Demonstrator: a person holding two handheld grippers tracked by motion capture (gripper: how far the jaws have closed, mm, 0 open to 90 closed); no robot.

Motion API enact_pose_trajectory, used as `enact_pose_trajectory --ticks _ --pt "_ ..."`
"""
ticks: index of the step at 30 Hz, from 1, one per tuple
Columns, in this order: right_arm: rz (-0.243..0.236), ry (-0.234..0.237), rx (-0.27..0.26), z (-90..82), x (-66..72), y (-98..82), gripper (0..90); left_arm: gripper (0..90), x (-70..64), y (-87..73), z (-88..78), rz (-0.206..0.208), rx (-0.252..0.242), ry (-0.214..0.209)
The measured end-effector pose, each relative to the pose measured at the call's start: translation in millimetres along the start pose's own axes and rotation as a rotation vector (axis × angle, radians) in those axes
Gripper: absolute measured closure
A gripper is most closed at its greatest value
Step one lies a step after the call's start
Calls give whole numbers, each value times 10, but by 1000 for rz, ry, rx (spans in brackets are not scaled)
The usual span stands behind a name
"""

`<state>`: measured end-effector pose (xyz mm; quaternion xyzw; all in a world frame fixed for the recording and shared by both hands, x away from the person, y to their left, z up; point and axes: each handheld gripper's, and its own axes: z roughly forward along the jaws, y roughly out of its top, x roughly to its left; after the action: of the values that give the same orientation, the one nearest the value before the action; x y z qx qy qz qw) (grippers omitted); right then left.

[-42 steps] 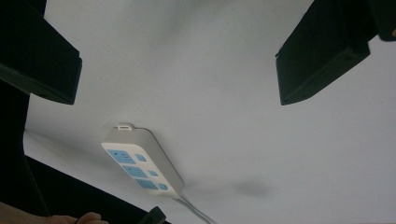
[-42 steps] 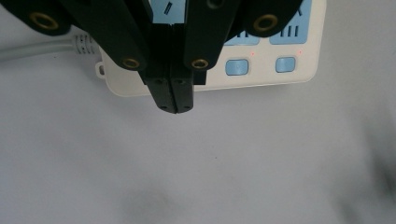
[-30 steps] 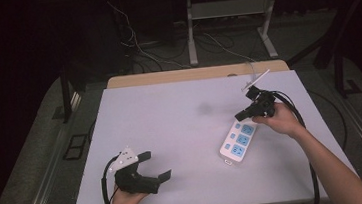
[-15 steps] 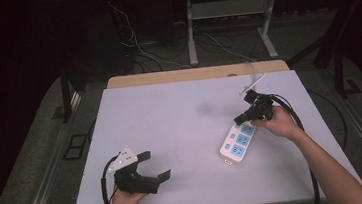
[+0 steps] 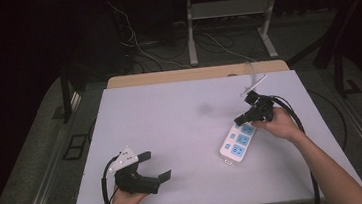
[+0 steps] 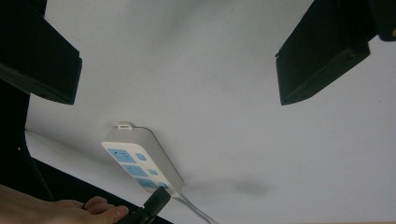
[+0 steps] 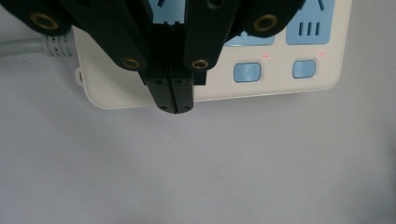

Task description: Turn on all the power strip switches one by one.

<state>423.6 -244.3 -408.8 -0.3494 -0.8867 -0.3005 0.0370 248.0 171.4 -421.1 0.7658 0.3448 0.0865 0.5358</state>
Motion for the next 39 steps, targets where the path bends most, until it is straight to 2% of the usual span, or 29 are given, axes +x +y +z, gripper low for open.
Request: enact_pose_trajectory --ticks 4,20,26,36,39 --pt "-16 -24 4 10 27 5 900 0 -3 0 2 2 1 -1" --pt "-20 -21 -7 30 23 -13 900 0 -18 -3 -2 10 4 3" --pt "-48 -41 0 41 48 -8 900 0 -5 -1 -3 9 3 3" --pt "-39 -35 -4 35 44 -15 900 0 -2 -2 -2 8 4 6" --pt "-45 -52 11 36 69 9 900 0 3 -1 3 5 3 3"
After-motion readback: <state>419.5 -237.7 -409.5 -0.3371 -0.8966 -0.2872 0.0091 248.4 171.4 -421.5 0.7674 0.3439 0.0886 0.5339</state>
